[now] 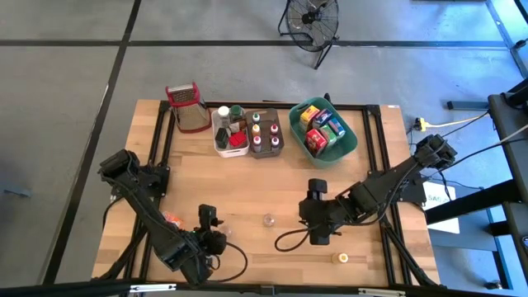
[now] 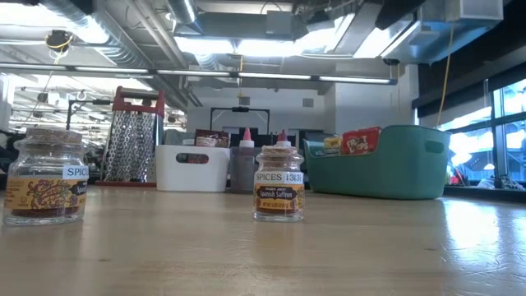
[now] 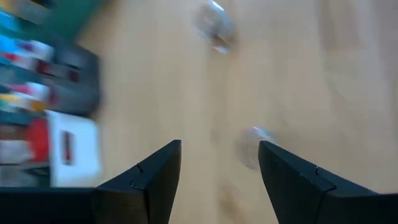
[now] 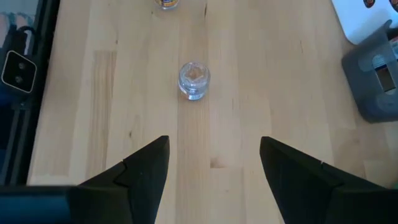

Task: Pick & Place Kitchen Items
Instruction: Put the left brown spice can into the left white bin

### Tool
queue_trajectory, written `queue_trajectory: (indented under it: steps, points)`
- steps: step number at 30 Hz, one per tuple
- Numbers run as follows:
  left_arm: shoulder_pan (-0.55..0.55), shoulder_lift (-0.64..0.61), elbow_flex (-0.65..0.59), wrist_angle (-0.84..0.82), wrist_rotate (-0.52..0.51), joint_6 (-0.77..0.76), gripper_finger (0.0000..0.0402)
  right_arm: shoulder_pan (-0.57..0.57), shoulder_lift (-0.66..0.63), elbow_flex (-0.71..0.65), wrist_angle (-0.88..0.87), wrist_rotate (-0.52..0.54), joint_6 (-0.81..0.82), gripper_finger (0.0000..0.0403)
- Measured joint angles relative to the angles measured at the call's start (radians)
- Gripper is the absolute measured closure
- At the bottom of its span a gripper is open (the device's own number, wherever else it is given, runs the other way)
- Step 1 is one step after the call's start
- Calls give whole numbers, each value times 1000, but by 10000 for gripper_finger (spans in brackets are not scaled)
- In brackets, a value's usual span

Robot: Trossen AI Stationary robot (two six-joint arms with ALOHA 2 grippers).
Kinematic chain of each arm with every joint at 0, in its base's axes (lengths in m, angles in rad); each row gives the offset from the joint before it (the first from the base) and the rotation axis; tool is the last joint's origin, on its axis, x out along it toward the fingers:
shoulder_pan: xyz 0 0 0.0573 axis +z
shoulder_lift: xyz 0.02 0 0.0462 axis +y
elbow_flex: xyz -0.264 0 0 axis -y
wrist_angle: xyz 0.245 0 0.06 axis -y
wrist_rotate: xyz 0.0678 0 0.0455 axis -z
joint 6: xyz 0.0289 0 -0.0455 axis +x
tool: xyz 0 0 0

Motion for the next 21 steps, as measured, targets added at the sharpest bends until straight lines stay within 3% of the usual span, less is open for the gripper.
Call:
queue_trajectory:
  steps: [7,12,21]
  points:
    - [7,1,0,42,67,23,193,0,0,-33,31,0,0,149]
    - [8,2,0,36,-29,48,193,0,0,-50,38,0,0,149]
    - [8,2,0,34,-60,77,189,0,0,-51,41,0,0,149]
